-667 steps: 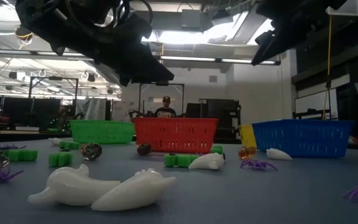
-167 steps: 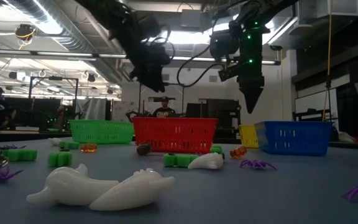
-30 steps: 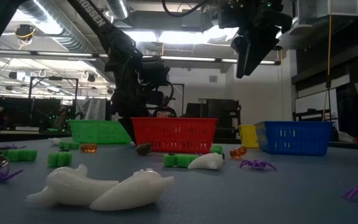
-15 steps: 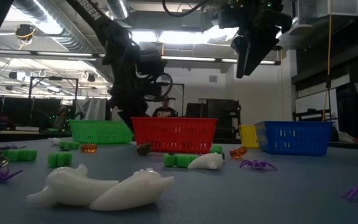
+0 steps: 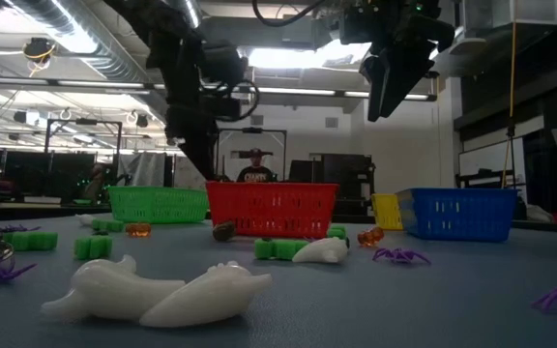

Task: Sort Halloween decoration
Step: Put the orange pumpkin toy into the green bin

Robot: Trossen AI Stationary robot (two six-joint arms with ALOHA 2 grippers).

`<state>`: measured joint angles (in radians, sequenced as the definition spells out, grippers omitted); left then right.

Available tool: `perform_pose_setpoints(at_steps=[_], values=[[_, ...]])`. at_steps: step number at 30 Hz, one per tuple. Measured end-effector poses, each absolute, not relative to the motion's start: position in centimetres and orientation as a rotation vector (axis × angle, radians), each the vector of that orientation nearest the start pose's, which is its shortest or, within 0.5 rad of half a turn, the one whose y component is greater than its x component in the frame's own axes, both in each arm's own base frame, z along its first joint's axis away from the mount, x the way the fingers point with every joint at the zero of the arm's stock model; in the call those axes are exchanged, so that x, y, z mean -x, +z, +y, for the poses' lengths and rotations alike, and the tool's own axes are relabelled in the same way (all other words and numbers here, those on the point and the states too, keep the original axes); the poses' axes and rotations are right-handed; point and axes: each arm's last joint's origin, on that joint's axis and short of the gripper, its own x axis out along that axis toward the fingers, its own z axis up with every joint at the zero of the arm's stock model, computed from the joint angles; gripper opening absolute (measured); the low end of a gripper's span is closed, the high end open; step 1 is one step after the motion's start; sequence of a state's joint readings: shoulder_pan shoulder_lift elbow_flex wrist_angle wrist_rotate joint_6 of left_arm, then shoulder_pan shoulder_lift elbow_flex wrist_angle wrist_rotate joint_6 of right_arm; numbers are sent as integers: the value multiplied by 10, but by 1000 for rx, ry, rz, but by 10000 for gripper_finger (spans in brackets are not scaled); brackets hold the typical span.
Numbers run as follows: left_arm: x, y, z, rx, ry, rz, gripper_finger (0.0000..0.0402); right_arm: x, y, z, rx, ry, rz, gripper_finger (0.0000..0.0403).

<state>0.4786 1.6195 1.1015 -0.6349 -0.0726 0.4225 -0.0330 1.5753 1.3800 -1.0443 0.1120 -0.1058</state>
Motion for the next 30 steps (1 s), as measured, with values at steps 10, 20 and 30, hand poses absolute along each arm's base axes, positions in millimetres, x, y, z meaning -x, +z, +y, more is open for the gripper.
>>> perform_pose_setpoints(at_steps=[10,20,30], values=[[-257,215,146,-113,420,1391,86,-304,288,-13,140,-60,1246,237],[-252,214,146,-79,530,1438,87,-304,288,-13,140,-60,1246,237],[-252,214,146,-79,530,1438,87,-304,288,-13,140,-60,1246,237]])
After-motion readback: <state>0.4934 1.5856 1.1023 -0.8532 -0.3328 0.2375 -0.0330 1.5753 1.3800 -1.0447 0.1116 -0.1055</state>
